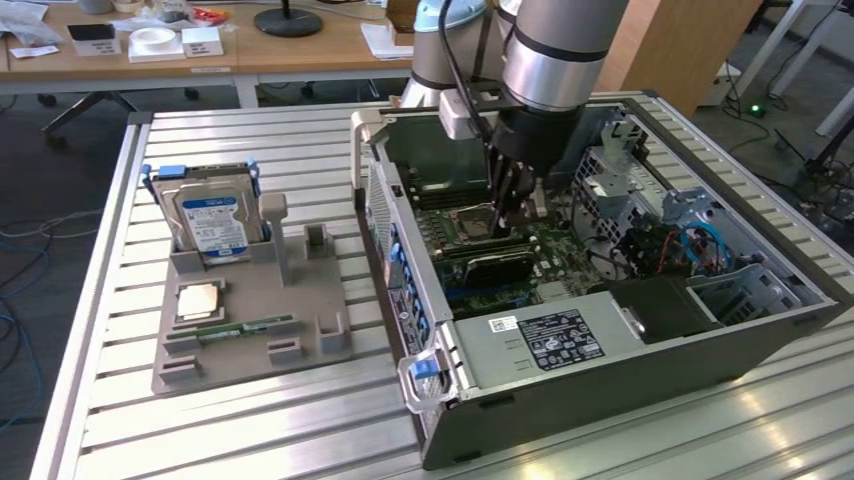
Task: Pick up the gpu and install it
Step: 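Press down on the gpu until it lock into place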
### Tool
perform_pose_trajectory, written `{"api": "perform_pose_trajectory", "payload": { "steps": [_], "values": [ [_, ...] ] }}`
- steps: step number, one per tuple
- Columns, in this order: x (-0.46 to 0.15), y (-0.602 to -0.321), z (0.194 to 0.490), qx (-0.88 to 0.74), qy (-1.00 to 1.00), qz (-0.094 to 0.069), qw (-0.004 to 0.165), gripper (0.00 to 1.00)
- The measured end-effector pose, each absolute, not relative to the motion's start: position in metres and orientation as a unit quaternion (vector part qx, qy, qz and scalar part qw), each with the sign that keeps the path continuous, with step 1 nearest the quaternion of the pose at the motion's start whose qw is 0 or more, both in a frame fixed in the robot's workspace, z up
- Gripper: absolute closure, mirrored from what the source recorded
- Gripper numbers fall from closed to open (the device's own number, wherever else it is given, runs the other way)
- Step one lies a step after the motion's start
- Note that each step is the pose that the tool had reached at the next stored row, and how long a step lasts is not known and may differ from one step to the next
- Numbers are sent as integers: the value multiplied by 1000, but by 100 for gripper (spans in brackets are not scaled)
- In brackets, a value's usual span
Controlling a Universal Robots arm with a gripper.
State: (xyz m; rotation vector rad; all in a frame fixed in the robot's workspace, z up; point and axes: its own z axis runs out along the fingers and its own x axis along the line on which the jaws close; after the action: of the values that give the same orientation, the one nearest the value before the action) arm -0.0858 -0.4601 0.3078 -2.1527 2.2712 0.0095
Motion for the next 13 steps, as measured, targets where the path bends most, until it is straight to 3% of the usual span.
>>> {"api": "perform_pose_trajectory", "payload": {
  "steps": [13],
  "values": [
    [-87, -451, 303, -688, 726, 6, 9, 89]
  ]
}}
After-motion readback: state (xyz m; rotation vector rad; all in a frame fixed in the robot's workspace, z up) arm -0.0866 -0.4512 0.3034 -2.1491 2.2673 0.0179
